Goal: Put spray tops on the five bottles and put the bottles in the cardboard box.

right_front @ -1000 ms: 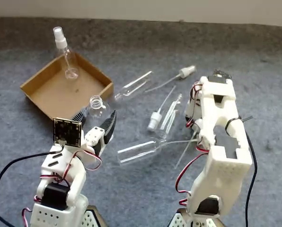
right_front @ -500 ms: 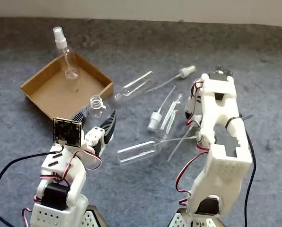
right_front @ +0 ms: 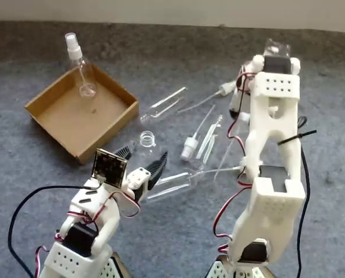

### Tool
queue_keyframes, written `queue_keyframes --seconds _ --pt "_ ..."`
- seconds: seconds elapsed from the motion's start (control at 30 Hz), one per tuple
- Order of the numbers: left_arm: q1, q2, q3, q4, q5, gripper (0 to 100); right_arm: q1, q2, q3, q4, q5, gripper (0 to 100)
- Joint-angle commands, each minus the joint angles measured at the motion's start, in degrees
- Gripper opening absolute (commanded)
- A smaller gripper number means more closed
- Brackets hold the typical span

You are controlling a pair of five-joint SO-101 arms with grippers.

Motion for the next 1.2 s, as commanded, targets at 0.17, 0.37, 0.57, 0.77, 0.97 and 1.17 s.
queue_keyframes --seconds 0.17,0.37,0.57,0.77,0.97,1.17 --pt "1.9 -0.2 1.8 -7.3 0.2 9 -6.6 -17.5 -6.7 1.8 4.0 0.4" --pt "1.9 -0.2 1.1 -7.7 0.4 9 -12.5 -31.4 -1.8 1.8 4.0 0.5" --pt "2.0 -0.2 1.9 -15.8 0.2 9 -13.2 -37.8 2.5 1.7 4.1 0.6" --pt "11.7 -0.2 1.9 -15.9 0.2 9 -13.2 -41.6 2.6 -2.1 4.1 0.6" --pt "21.3 -0.1 2.6 -15.6 0.2 9 -13.2 -47.3 2.6 -2.3 4.1 0.6" --pt "24.4 0.0 2.6 -15.6 0.2 9 -13.2 -53.1 2.5 -2.4 4.1 0.6"
